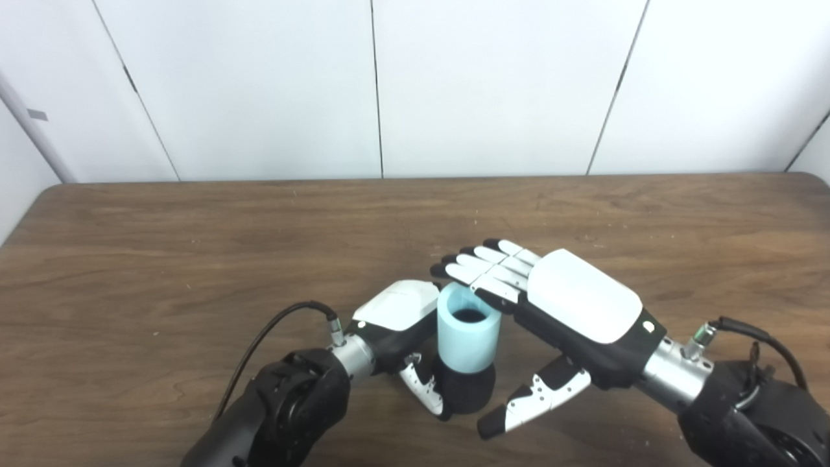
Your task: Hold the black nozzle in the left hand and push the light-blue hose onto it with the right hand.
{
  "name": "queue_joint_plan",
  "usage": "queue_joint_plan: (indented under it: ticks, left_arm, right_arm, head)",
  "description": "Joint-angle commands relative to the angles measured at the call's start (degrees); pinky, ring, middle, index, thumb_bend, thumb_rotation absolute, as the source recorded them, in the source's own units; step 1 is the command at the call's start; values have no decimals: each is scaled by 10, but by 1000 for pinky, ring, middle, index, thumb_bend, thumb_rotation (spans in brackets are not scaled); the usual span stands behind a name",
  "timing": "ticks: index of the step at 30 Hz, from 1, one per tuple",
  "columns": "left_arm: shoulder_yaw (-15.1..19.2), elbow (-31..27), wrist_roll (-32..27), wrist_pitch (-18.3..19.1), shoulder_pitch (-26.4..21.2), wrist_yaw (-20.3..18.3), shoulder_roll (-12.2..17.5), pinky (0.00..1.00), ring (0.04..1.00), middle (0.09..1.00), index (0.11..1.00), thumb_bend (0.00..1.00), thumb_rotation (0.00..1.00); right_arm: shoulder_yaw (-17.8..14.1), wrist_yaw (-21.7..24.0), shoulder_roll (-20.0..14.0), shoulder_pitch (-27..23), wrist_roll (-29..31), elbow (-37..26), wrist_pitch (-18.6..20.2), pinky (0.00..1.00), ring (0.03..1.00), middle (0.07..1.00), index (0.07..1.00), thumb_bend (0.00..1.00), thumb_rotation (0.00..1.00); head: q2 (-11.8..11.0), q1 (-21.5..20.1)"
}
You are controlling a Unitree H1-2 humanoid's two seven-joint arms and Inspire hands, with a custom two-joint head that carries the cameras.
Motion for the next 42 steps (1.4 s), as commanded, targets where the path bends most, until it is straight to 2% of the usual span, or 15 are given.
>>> queue_joint_plan:
  ticks: [1,3,7,10,16,21,24,28,30,33,38,40,42]
  left_arm:
    - [-13,27,-23,-19,27,-33,18,974,746,650,500,517,35]
    - [0,26,-33,-42,27,-19,21,867,767,742,695,692,7]
    - [20,19,-35,-61,28,-9,23,827,813,827,790,775,46]
    - [38,11,-37,-45,24,-10,15,850,857,868,837,848,87]
    - [59,-4,-41,-53,22,-3,11,862,874,878,853,898,124]
    - [82,-23,-68,-40,13,-27,15,915,949,961,919,948,150]
    - [98,-38,-72,-25,5,-40,17,935,946,954,919,959,166]
    - [139,-50,-99,-18,-7,-38,19,938,920,918,898,965,180]
    - [165,-57,-129,0,-15,-46,20,928,910,909,889,963,179]
    - [197,-72,-170,31,-26,-61,28,847,892,898,883,951,159]
    - [235,-87,-221,54,-33,-63,51,747,885,890,872,941,122]
    - [247,-97,-233,71,-34,-59,56,765,879,886,869,936,89]
    - [258,-103,-245,86,-34,-54,58,853,886,885,867,929,60]
  right_arm:
    - [-10,-26,5,-10,1,-5,-16,964,947,944,947,603,801]
    - [-12,-26,6,-8,-1,-2,-18,957,931,931,937,602,801]
    - [-15,-14,5,-8,-4,-3,-11,943,912,912,921,602,802]
    - [-19,4,2,-11,0,-10,6,936,905,905,919,604,802]
    - [-24,18,2,-12,1,-15,14,934,903,900,919,605,802]
    - [-27,19,1,-12,2,-11,14,943,902,900,919,605,801]
    - [-28,19,1,-12,1,-10,14,967,902,900,919,602,800]
    - [-32,16,-2,-12,3,-4,12,971,902,900,919,602,799]
    - [-35,14,-4,-15,6,1,12,971,901,899,919,602,798]
    - [-41,12,-3,-21,12,6,15,967,896,893,916,602,789]
    - [-51,6,3,-28,16,8,21,947,894,886,906,588,742]
    - [-57,3,4,-30,21,10,24,933,896,888,902,586,730]
    - [-64,-1,6,-31,27,16,27,904,897,892,899,585,717]
  head:
    - [1,0]
    - [1,0]
    - [0,0]
    - [1,-1]
    - [1,-1]
    - [1,0]
    - [1,-1]
    - [1,0]
    - [2,4]
    - [3,4]
    - [2,4]
    - [3,5]
    - [2,8]
